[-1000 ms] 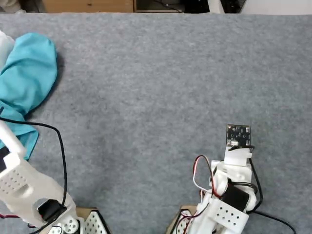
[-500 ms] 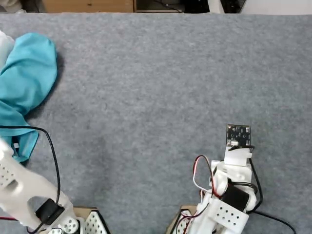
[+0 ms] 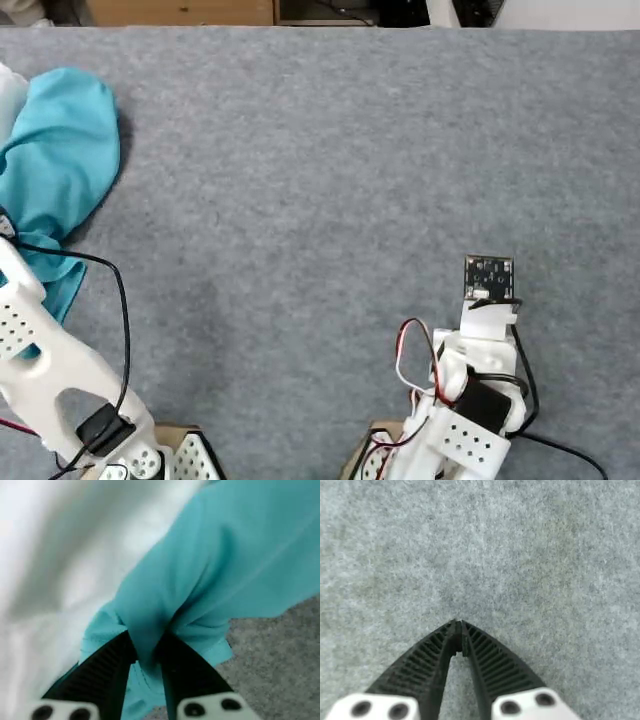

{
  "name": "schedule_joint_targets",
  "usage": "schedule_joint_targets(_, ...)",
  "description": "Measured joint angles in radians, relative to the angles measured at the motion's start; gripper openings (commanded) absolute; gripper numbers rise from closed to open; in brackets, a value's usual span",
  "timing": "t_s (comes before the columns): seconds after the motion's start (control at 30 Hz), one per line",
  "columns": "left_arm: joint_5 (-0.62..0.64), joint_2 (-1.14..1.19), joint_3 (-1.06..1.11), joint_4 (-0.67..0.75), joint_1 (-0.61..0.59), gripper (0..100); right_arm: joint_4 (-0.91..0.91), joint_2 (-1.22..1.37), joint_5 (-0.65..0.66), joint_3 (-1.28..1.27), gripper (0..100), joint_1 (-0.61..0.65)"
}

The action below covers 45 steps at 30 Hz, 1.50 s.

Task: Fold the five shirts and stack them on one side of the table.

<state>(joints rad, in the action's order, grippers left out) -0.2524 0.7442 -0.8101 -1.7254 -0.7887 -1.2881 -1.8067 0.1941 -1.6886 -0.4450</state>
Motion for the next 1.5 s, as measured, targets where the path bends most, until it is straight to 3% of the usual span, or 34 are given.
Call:
schedule_joint_targets(0.2, 0.0, -0.196, -0.006, -0.023, 0.103, 2, 0.0, 0.0, 0.0, 0.0, 0.5, 0.0)
schedule_joint_targets(0.37, 0.0, -0.437, 0.209, -0.023, 0.264, 2, 0.0, 0.0, 0.0, 0.0, 0.5, 0.0)
schedule_joint_targets(0.8, 0.0, -1.154, 0.802, -0.023, 0.821, 2, 0.0, 0.0, 0.0, 0.0, 0.7, 0.0)
schedule_joint_targets(1.0, 0.0, -1.336, 1.011, 0.058, 1.043, 2, 0.0, 0.0, 0.012, 0.0, 0.6, 0.005)
schedule_joint_targets(1.13, 0.002, -1.369, 1.076, 0.117, 0.993, 2, 0.0, 0.0, 0.012, 0.0, 0.6, 0.005)
schedule_joint_targets(1.27, 0.002, -1.376, 1.077, 0.157, 0.856, 3, 0.011, 0.0, 0.012, 0.0, 0.9, 0.005)
schedule_joint_targets(1.33, 0.002, -1.376, 1.077, 0.18, 0.795, 10, 0.041, 0.0, 0.012, 0.0, 0.9, 0.005)
schedule_joint_targets(1.43, 0.023, -1.381, 1.08, 0.187, 0.72, 34, 0.13, 0.0, 0.051, 0.0, 1.7, 0.006)
schedule_joint_targets(1.5, 0.094, -1.389, 1.08, 0.187, 0.666, 38, 0.199, 0.0, 0.075, 0.0, 6.5, 0.018)
